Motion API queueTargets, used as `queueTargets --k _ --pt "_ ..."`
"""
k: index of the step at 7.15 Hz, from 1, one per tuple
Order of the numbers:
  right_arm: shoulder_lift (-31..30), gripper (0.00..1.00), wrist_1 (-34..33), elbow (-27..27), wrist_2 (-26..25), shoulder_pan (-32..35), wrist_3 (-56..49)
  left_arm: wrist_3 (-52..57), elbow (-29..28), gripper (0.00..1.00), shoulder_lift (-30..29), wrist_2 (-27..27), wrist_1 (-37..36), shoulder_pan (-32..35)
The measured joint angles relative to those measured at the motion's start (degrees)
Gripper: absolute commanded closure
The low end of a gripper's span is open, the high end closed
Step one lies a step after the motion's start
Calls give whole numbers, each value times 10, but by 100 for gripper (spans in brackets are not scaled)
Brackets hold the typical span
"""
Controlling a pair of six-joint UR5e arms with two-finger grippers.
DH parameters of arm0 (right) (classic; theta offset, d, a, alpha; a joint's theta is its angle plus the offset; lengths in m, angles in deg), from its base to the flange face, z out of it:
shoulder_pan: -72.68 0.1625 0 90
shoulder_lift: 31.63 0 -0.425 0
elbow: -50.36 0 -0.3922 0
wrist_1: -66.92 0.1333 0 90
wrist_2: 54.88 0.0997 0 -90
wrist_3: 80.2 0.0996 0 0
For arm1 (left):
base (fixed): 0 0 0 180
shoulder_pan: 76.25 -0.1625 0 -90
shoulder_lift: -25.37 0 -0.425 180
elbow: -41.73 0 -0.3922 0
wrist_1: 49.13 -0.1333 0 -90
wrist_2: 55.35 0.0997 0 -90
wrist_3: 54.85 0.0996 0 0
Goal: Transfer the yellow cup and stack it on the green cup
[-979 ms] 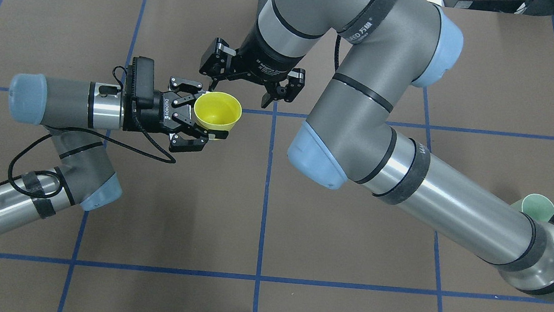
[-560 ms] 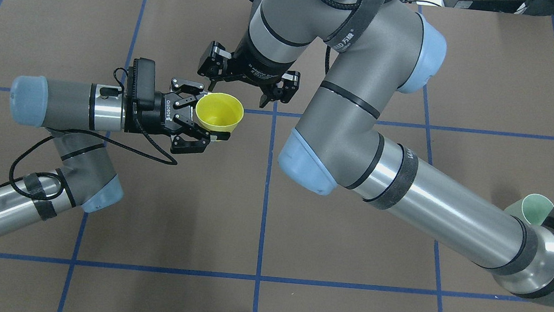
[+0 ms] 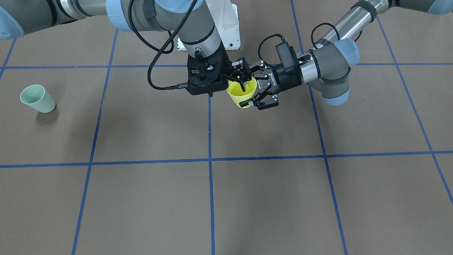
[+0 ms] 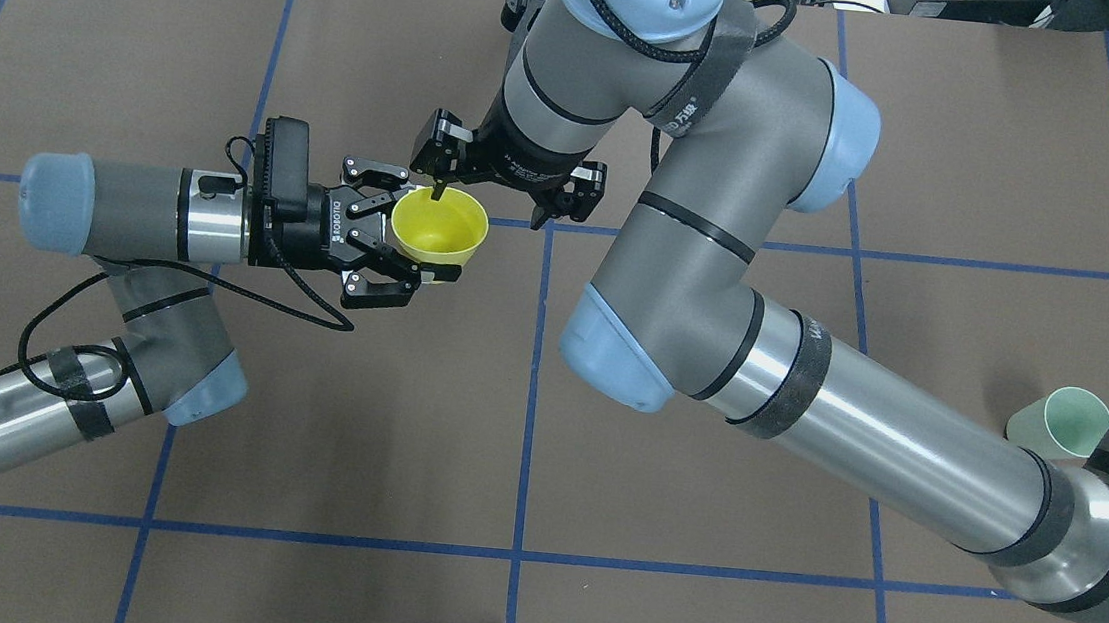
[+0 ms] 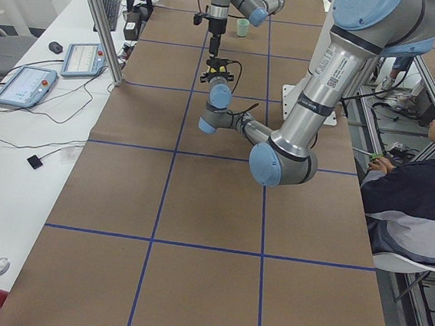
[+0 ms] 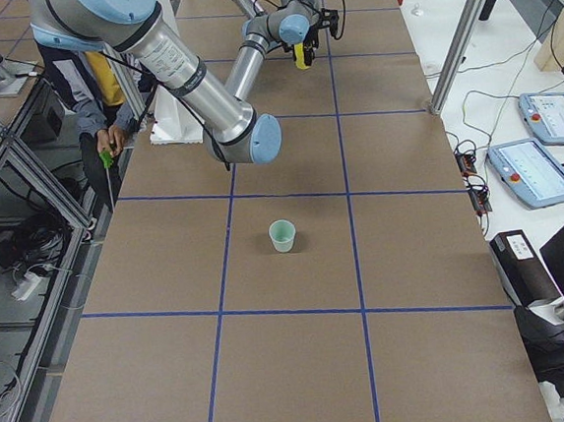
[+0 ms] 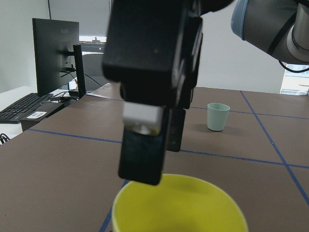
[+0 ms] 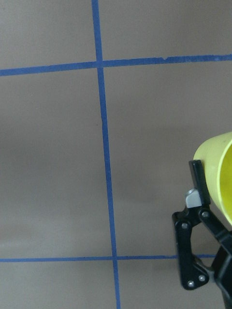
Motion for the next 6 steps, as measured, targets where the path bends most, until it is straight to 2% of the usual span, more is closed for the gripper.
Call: queueTargets --k 1,3,4,5,6 --pt "-3 2 0 0 -7 -7 -1 0 0 100 0 0 0 0" --pt "-5 27 0 0 -20 -15 -3 0 0 93 0 0 0 0" --pt "-4 35 0 0 -29 -18 -3 -1 0 90 0 0 1 0" --pt "-3 37 1 1 -34 -21 -3 -1 0 89 0 0 3 0" --pt "-2 49 1 1 -37 -23 -5 -1 -1 88 0 0 6 0"
